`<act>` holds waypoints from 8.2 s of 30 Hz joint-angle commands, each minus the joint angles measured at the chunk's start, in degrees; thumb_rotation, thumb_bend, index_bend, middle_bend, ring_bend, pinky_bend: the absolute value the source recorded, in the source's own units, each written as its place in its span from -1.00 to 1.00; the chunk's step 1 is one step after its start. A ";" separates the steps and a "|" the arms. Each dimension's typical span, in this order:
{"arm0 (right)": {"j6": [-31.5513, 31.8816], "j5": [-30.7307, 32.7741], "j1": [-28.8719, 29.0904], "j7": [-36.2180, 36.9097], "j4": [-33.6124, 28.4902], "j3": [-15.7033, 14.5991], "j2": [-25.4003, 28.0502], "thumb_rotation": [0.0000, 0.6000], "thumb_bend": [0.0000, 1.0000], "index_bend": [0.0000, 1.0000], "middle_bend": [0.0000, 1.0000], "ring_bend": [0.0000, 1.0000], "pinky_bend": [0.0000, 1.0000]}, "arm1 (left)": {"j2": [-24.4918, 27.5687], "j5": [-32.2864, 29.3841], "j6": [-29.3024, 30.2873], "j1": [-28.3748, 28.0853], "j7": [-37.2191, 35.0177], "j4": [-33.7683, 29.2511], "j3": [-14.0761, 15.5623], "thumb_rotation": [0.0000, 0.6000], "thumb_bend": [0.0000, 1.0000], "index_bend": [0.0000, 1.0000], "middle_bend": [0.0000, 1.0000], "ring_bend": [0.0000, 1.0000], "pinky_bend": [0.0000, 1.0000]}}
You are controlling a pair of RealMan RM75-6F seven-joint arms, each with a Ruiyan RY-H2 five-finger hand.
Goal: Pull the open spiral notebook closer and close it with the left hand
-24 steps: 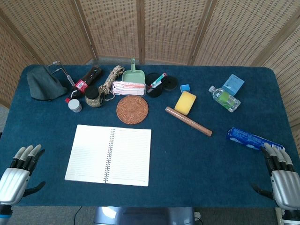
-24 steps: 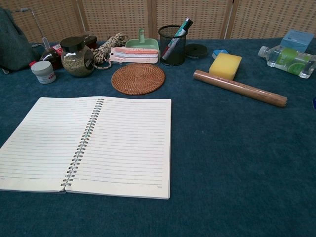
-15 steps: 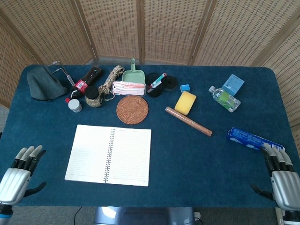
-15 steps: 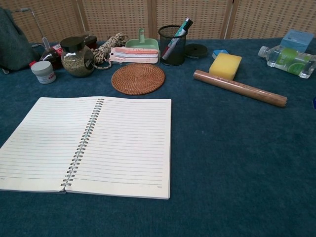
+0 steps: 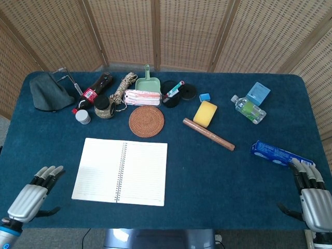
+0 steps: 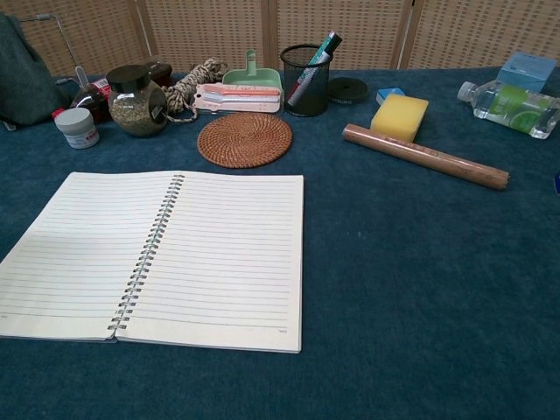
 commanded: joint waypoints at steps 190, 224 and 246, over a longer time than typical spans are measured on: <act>-2.31 -2.25 -0.35 0.40 -2.49 -3.20 0.64 1.00 -1.00 -1.00 -1.00 -1.00 -1.00 | -24.85 18.87 53.76 0.78 -9.95 77.40 8.11 1.00 -0.23 0.31 0.06 -0.15 0.07; -3.65 -2.50 0.12 0.21 -2.98 -3.73 0.94 1.00 -1.00 -1.00 -1.00 -1.00 -1.00 | -15.06 31.03 30.16 -18.14 19.74 33.79 7.62 1.00 -0.39 -0.85 -1.00 -1.00 -0.61; -4.00 -2.14 0.34 0.86 -3.06 -3.77 1.40 1.00 -1.00 -1.00 -1.00 -1.00 -1.00 | -14.70 7.73 17.56 -9.24 19.52 13.07 2.01 1.00 -0.43 -0.95 -1.00 -1.00 -0.85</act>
